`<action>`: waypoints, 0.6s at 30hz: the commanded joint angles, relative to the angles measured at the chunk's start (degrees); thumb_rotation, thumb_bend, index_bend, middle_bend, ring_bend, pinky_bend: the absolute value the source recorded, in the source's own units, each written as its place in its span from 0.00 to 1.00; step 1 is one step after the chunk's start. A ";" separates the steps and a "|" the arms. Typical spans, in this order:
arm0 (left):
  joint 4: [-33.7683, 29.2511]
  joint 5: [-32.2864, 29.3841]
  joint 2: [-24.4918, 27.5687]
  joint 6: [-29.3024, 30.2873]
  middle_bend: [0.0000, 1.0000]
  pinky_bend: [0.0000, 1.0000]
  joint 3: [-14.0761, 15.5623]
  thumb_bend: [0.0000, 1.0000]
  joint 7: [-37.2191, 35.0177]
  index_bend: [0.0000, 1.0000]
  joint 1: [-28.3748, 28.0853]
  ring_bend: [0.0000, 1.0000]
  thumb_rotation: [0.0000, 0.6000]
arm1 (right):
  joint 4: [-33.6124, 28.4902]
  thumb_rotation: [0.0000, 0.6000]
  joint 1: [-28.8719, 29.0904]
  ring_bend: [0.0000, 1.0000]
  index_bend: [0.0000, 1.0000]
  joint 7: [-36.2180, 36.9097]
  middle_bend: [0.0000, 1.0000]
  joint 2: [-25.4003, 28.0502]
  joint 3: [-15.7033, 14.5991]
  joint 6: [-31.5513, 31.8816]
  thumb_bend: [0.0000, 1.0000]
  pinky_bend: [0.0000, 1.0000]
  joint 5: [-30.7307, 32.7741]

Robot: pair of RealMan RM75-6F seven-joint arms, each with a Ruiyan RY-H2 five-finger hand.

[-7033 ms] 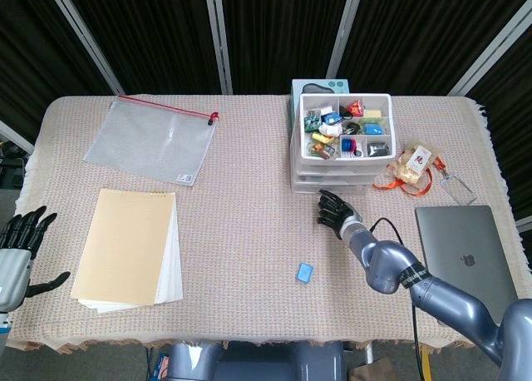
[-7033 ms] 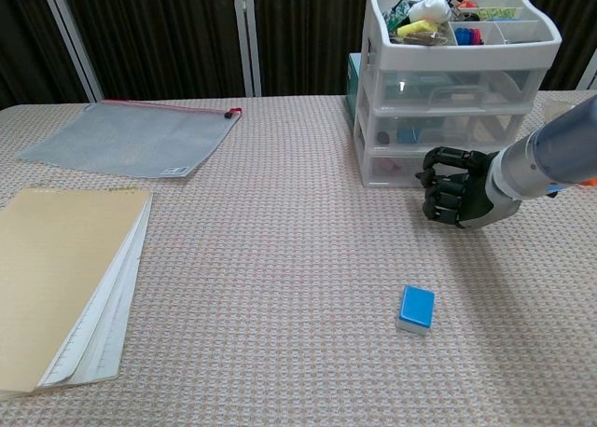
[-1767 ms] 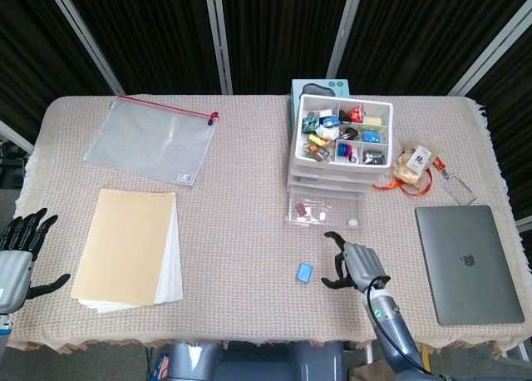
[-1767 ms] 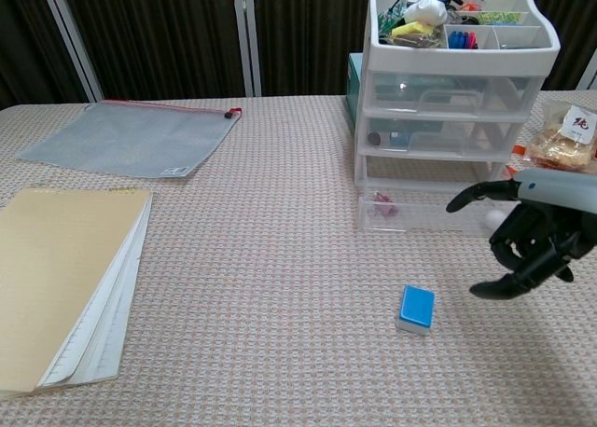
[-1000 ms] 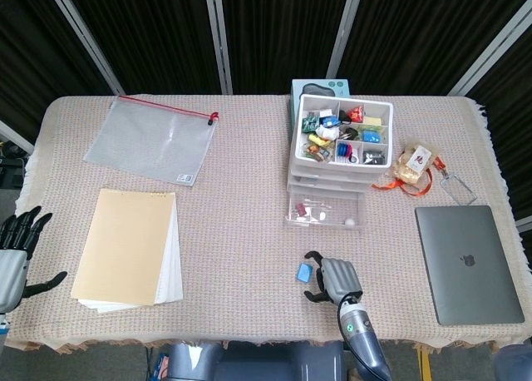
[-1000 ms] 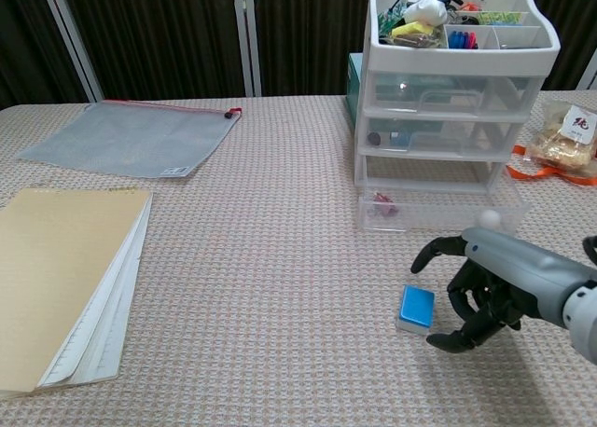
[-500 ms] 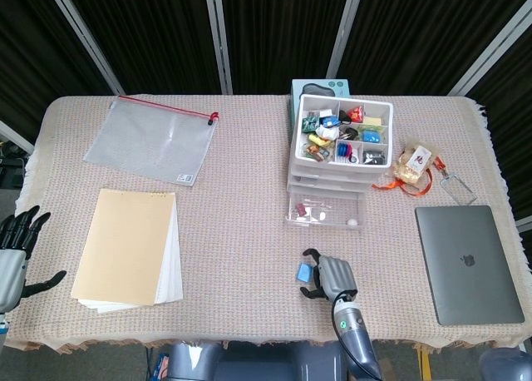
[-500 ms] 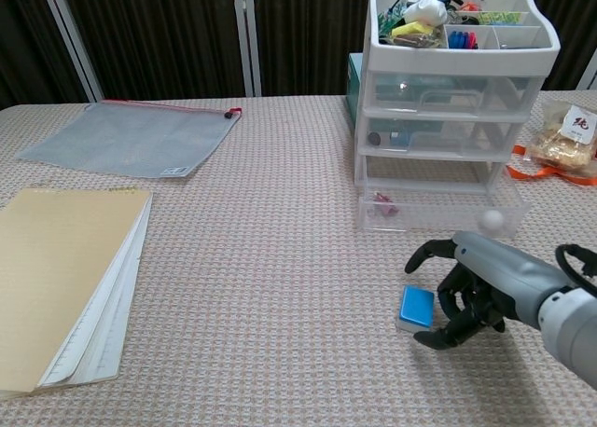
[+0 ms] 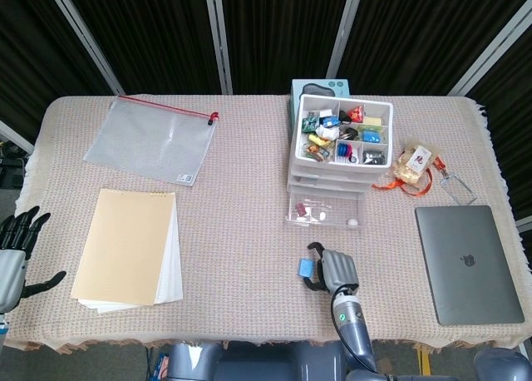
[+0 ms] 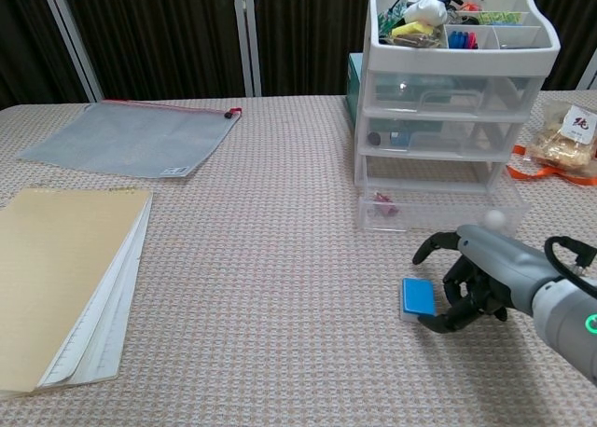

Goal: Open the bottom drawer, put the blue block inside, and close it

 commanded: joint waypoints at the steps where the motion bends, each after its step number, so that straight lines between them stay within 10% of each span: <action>1: -0.06 -0.06 0.02 -0.05 0.00 0.00 0.01 0.18 0.03 0.08 0.01 0.00 1.00 | -0.11 1.00 -0.05 0.81 0.26 -0.37 0.78 0.09 0.17 -0.19 0.19 0.75 0.33; 18: -0.31 -0.34 0.20 -0.27 0.00 0.00 -0.11 0.18 -0.30 0.08 -0.01 0.00 1.00 | 1.47 1.00 -0.52 0.81 0.44 -0.72 0.79 -1.35 0.62 -0.67 0.26 0.75 0.49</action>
